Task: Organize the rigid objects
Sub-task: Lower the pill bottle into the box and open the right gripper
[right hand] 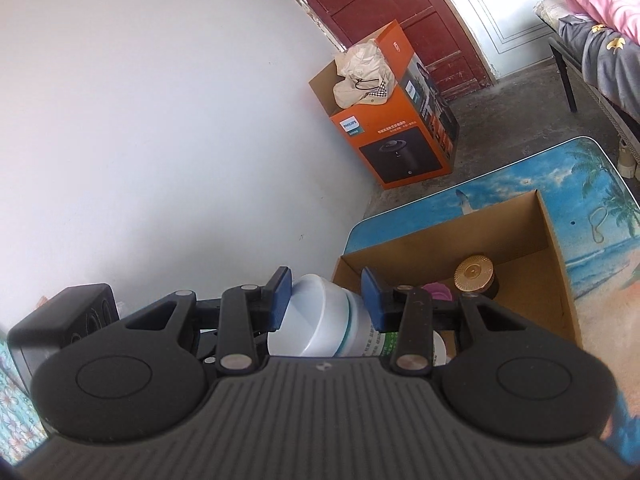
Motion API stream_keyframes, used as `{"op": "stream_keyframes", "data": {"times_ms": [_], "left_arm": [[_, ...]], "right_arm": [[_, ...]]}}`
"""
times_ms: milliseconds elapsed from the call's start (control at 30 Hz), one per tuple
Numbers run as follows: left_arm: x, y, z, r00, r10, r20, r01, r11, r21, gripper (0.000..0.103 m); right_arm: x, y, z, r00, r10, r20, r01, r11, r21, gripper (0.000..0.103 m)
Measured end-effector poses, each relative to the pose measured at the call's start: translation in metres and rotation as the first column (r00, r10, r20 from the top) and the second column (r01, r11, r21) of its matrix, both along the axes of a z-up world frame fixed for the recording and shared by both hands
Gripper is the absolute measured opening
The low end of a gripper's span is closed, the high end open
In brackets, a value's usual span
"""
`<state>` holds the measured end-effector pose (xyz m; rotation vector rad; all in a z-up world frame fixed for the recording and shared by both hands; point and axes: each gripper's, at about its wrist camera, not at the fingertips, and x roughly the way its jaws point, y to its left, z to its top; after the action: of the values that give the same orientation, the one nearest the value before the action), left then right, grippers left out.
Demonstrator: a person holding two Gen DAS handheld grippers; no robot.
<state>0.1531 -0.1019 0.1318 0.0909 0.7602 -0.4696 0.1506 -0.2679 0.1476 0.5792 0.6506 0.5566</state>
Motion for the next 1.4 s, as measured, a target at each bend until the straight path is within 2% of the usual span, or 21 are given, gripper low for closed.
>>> {"op": "stream_keyframes", "data": {"times_ms": [200, 400, 533, 700, 933, 1000, 1067, 1200, 1400], "left_arm": [[0.049, -0.026, -0.021, 0.997, -0.012, -0.075, 0.013, 1.000, 0.018, 0.054], [0.097, -0.047, -0.062, 0.981, -0.011, -0.192, 0.018, 0.999, 0.037, 0.054], [0.123, -0.056, -0.088, 0.970, 0.000, -0.243, 0.016, 0.998, 0.065, 0.054], [0.140, -0.062, -0.112, 0.962, 0.010, -0.274, 0.015, 0.996, 0.091, 0.054], [0.154, -0.072, -0.126, 0.960, 0.009, -0.278, 0.020, 0.994, 0.104, 0.056], [0.154, -0.072, -0.125, 0.960, 0.001, -0.281, 0.025, 0.996, 0.090, 0.070], [0.153, -0.073, -0.123, 0.963, 0.006, -0.269, 0.021, 0.995, 0.097, 0.074], [0.145, -0.070, -0.112, 0.971, 0.008, -0.240, 0.018, 0.994, 0.107, 0.075], [0.110, -0.054, -0.073, 0.987, -0.015, -0.161, 0.026, 0.997, 0.071, 0.076]], "right_arm": [[0.062, -0.028, -0.030, 0.997, -0.011, -0.075, 0.013, 1.000, 0.022, 0.039], [0.118, -0.045, -0.084, 0.984, -0.015, -0.176, 0.020, 0.999, 0.028, 0.039], [0.143, -0.046, -0.115, 0.978, -0.017, -0.207, 0.017, 1.000, 0.000, 0.039], [0.159, -0.043, -0.137, 0.978, -0.022, -0.208, 0.011, 0.999, -0.052, 0.039], [0.167, -0.044, -0.148, 0.980, -0.035, -0.195, 0.013, 0.993, -0.113, 0.039], [0.167, -0.045, -0.150, 0.980, -0.036, -0.196, 0.014, 0.993, -0.114, 0.039], [0.166, -0.047, -0.150, 0.981, -0.039, -0.190, 0.017, 0.993, -0.113, 0.039], [0.153, -0.055, -0.139, 0.986, -0.063, -0.157, 0.049, 0.995, -0.090, 0.040], [0.110, -0.070, -0.101, 0.992, -0.112, -0.061, 0.109, 0.993, -0.050, 0.041]]}}
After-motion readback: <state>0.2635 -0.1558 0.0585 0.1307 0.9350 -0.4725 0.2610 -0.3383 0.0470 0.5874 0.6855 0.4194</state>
